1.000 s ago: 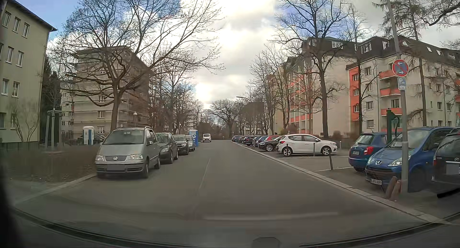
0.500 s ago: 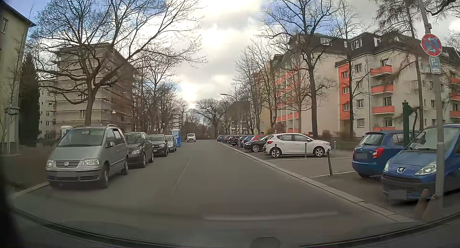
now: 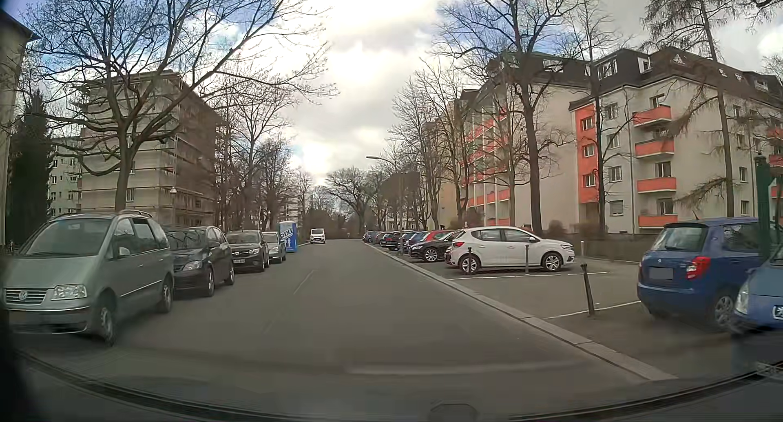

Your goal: Follow the waypoints while adhering to traffic rules and regulations

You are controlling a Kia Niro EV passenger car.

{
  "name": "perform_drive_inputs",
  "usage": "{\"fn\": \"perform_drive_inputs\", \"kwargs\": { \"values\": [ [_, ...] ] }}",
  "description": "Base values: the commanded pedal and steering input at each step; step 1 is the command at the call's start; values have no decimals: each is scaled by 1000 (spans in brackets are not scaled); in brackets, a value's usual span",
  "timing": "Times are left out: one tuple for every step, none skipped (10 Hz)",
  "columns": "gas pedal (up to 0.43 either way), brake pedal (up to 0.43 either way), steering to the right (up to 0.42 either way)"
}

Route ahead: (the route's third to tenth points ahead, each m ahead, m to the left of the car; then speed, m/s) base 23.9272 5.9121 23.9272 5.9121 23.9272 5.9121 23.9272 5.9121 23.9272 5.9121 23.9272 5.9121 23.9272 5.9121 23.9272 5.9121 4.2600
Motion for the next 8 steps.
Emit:
{"fn": "perform_drive_inputs", "kwargs": {
  "values": [
    [177, 37, -56],
    [189, 37, -66],
    [189, 37, -71],
    [189, 37, -71],
    [189, 37, -71],
    [189, 37, -71],
    [189, 37, -70],
    [189, 37, -69]
  ]
}}
